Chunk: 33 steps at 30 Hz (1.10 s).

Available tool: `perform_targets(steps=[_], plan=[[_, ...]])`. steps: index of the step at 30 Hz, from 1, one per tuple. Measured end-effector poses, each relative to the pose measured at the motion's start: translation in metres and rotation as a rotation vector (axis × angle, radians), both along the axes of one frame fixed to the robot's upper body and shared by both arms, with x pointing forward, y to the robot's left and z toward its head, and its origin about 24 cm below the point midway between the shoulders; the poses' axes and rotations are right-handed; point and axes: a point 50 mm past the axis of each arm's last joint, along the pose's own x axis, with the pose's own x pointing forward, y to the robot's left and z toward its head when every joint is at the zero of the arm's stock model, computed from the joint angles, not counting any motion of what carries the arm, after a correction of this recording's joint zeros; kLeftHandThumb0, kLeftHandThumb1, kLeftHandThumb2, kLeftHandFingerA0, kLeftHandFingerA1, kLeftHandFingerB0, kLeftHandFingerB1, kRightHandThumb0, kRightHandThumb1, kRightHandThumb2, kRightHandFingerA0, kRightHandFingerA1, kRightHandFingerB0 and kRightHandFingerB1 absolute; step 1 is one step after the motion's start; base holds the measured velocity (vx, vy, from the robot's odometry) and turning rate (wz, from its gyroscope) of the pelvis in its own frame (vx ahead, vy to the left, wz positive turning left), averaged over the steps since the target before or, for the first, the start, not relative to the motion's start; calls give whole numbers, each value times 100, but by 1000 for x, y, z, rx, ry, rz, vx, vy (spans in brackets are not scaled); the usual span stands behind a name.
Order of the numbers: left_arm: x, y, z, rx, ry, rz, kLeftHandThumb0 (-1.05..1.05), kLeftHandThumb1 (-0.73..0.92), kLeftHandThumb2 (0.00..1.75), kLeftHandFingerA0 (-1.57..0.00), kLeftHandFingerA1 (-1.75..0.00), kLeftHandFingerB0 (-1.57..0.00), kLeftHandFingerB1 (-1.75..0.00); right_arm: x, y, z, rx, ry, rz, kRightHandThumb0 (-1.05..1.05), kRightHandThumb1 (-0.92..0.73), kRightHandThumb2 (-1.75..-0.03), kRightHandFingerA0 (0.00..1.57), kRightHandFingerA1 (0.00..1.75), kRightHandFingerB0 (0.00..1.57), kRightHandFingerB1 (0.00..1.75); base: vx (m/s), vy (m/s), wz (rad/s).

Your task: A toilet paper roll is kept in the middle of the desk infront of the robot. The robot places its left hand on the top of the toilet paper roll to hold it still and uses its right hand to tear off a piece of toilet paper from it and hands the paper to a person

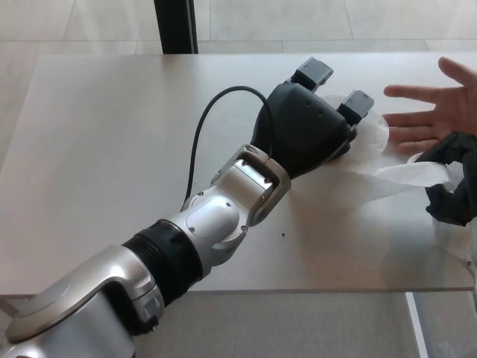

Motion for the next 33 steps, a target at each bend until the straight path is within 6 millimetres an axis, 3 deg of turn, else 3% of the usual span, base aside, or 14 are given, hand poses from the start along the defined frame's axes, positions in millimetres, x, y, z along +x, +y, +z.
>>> perform_targets(steps=[1, 2, 4, 5, 6, 8, 9, 14, 15, 16, 17, 19, 20, 33], plan=[[0, 0, 0, -1, 0, -1, -51, 85, 65, -14, -43, -23, -33, 0, 1, 0, 47, -18, -13, -16, -50, -115, 128, 134, 101, 118, 0, 0, 0], [0, 0, 0, -2, -1, -1, -51, 85, 65, -15, -44, -23, -33, 0, 3, 1, 89, -34, -23, -14, -53, -113, 106, 162, 85, 141, 0, 0, 0], [0, -1, 0, -3, -2, -2, -50, 84, 65, -16, -42, -24, -33, 0, 6, 2, 161, -62, -41, -13, -61, -108, 104, 166, 81, 139, 0, 0, 0], [0, -1, 0, -3, -2, -2, -50, 84, 65, -17, -41, -25, -33, 1, 7, 4, 191, -76, -48, -13, -57, -115, 126, 133, 95, 112, 0, 0, 0], [0, -1, 0, -4, -2, -2, -50, 84, 65, -19, -40, -26, -32, 1, 8, 6, 227, -94, -57, -8, -54, -116, 100, 163, 80, 136, 0, 0, 0], [0, -1, 0, -4, -2, -2, -50, 83, 64, -20, -40, -27, -33, 3, 10, 12, 291, -130, -70, -4, -47, -127, 99, 167, 78, 140, 0, 0, 0], [0, -1, 0, -4, -3, -3, -49, 83, 64, -21, -39, -27, -33, 4, 11, 15, 323, -150, -75, -1, -38, -144, 98, 174, 77, 142, 0, 0, 0], [0, -1, 0, -6, -4, -3, -49, 84, 65, -21, -40, -29, -34, 9, 16, 34, 475, -255, -96, 0, -43, -146, 98, 175, 81, 150, 0, 0, 0], [0, -1, 0, -6, -5, -3, -49, 84, 65, -22, -40, -29, -34, 9, 16, 37, 501, -273, -98, 1, -53, -137, 96, 175, 79, 151, 0, 0, 0], [0, -1, 0, -7, -5, -3, -49, 84, 65, -22, -39, -29, -33, 10, 17, 41, 529, -294, -101, 1, -50, -134, 96, 175, 71, 161, 0, 0, 0], [0, -1, 0, -7, -5, -3, -49, 84, 66, -21, -40, -28, -33, 10, 18, 45, 552, -312, -101, 0, -54, -137, 94, 175, 76, 151, 0, 0, 0], [-1, -1, 0, -8, -4, -4, -49, 84, 65, -19, -40, -27, -33, 12, 18, 53, 606, -356, -105, -4, -51, -137, 97, 175, 72, 159, 0, 0, 0], [-1, -1, 0, -9, -4, -4, -50, 85, 65, -18, -41, -26, -33, 12, 19, 56, 626, -370, -107, -2, -50, -140, 101, 175, 88, 149, 0, 0, 0], [-7, 2, -15, -7, 38, 3, -52, 84, 65, -14, -45, -24, -35, 14, 1, 105, 889, -609, -166, -3, -51, -138, 102, 175, 89, 151, 0, 0, 0]])
